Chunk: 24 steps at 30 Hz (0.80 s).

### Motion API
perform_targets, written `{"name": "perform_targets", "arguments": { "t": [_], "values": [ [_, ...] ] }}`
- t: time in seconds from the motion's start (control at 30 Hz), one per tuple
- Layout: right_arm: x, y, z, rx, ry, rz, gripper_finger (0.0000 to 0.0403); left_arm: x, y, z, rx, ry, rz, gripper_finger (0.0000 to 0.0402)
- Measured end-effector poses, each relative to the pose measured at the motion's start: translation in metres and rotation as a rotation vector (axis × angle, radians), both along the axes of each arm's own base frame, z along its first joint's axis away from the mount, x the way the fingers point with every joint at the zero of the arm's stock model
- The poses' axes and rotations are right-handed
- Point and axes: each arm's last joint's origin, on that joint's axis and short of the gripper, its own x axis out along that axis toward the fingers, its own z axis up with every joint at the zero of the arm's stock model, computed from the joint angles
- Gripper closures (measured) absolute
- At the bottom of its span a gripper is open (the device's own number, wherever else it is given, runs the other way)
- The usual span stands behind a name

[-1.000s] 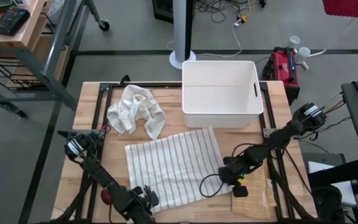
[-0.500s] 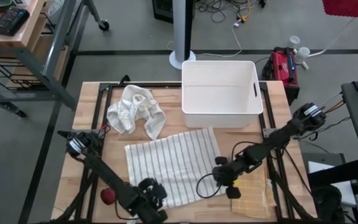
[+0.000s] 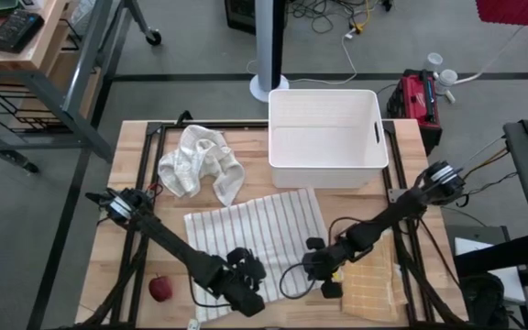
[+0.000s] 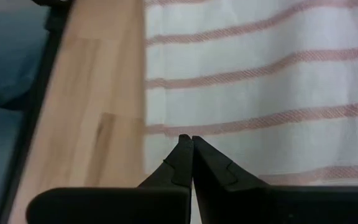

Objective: Fold towel
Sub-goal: Fold the white striped towel

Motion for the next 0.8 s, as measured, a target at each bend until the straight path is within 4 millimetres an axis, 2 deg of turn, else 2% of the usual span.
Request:
{"name": "perform_targets", "arguments": {
  "t": [0.2,0.3,0.43,0.53,0.8],
  "values": [
    [0.009,0.004,-0.008,-0.021,0.008,0.019,0.0403,0.004,-0.003,-0.002,-0.023,-0.030,0.001,0.0366],
    [0.010,0.004,-0.009,-0.026,0.013,0.015,0.0403,0.011,-0.009,-0.014,-0.043,-0.061,-0.023,0.0366],
    [0.012,0.004,-0.011,-0.035,0.016,0.007,0.0403,0.015,-0.013,-0.033,-0.079,-0.015,-0.039,0.0366],
    [0.011,0.002,-0.012,-0.054,0.030,-0.006,0.0403,0.014,-0.015,-0.039,-0.120,0.015,-0.031,0.0366],
    [0.010,-0.005,-0.015,-0.066,0.090,-0.059,0.0403,0.008,-0.023,-0.038,-0.173,0.054,-0.059,0.0366]
  ]
}}
